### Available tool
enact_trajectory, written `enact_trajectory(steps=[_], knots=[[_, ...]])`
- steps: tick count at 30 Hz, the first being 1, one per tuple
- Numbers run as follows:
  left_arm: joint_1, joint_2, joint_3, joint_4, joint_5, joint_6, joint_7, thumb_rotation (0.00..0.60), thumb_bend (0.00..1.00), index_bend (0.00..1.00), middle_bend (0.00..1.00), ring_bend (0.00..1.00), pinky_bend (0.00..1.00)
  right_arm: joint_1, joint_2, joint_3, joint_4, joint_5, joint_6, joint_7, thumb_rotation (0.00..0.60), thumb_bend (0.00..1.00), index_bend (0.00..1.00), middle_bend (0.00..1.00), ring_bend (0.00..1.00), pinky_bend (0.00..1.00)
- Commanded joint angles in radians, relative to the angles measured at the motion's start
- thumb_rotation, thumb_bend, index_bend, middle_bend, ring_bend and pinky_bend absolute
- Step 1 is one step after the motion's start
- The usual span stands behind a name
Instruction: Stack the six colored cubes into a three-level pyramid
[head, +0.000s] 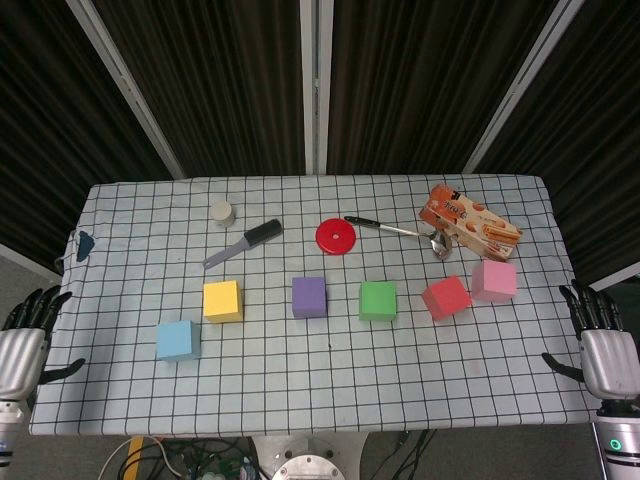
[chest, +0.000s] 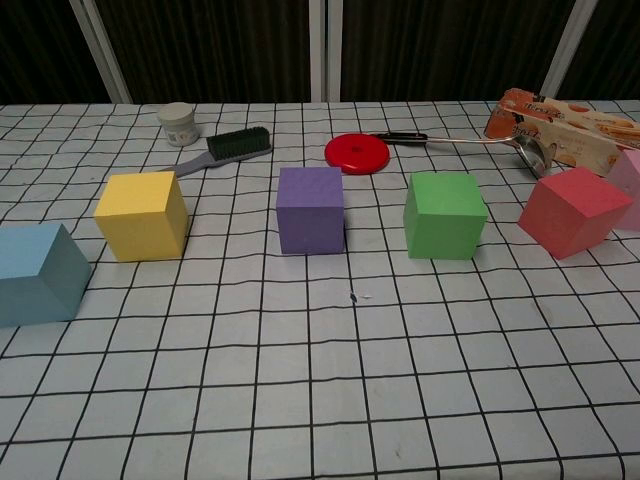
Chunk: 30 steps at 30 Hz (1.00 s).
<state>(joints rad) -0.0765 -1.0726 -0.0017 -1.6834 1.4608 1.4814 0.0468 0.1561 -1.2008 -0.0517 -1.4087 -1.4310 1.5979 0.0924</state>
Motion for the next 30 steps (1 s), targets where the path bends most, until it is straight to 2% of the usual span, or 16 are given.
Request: enact_trajectory(steps=[1, 8, 14, 18, 22, 27, 30], knots=[[0.011, 0.002, 0.001, 0.012, -0.003, 0.008, 0.008, 0.600, 0.00, 0.11, 0.04, 0.00, 0.13, -0.001, -0.005, 0.020, 0.007, -0.003, -0.015, 0.007, 0.600, 0.00, 0.00, 0.00, 0.00, 0.00], [-0.001, 0.010, -0.013, 0.006, 0.019, 0.006, -0.024, 0.600, 0.00, 0.11, 0.05, 0.00, 0.13, -0.001, 0.022, 0.038, -0.063, -0.043, -0.021, -0.003, 0.600, 0.00, 0.00, 0.00, 0.00, 0.00], [-0.069, 0.010, -0.019, -0.044, 0.041, -0.097, -0.049, 0.600, 0.00, 0.09, 0.05, 0.00, 0.13, -0.002, 0.056, 0.044, -0.139, -0.062, -0.044, -0.037, 0.600, 0.00, 0.00, 0.00, 0.00, 0.00], [-0.144, -0.066, -0.056, -0.061, 0.031, -0.174, 0.026, 0.600, 0.00, 0.08, 0.05, 0.00, 0.13, 0.006, 0.077, 0.060, -0.191, -0.075, -0.053, -0.075, 0.600, 0.00, 0.00, 0.00, 0.00, 0.00], [-0.228, -0.170, -0.109, -0.063, -0.033, -0.261, 0.092, 0.600, 0.00, 0.06, 0.07, 0.00, 0.13, 0.017, 0.097, 0.081, -0.246, -0.082, -0.061, -0.106, 0.600, 0.00, 0.00, 0.00, 0.00, 0.00], [-0.318, -0.322, -0.172, -0.001, -0.147, -0.326, 0.224, 0.600, 0.00, 0.01, 0.07, 0.00, 0.13, 0.033, 0.109, 0.105, -0.287, -0.059, -0.097, -0.129, 0.600, 0.00, 0.00, 0.00, 0.00, 0.00], [-0.356, -0.391, -0.194, 0.054, -0.185, -0.343, 0.252, 0.600, 0.00, 0.00, 0.07, 0.00, 0.13, 0.041, 0.118, 0.119, -0.310, -0.033, -0.124, -0.130, 0.600, 0.01, 0.00, 0.00, 0.00, 0.00]])
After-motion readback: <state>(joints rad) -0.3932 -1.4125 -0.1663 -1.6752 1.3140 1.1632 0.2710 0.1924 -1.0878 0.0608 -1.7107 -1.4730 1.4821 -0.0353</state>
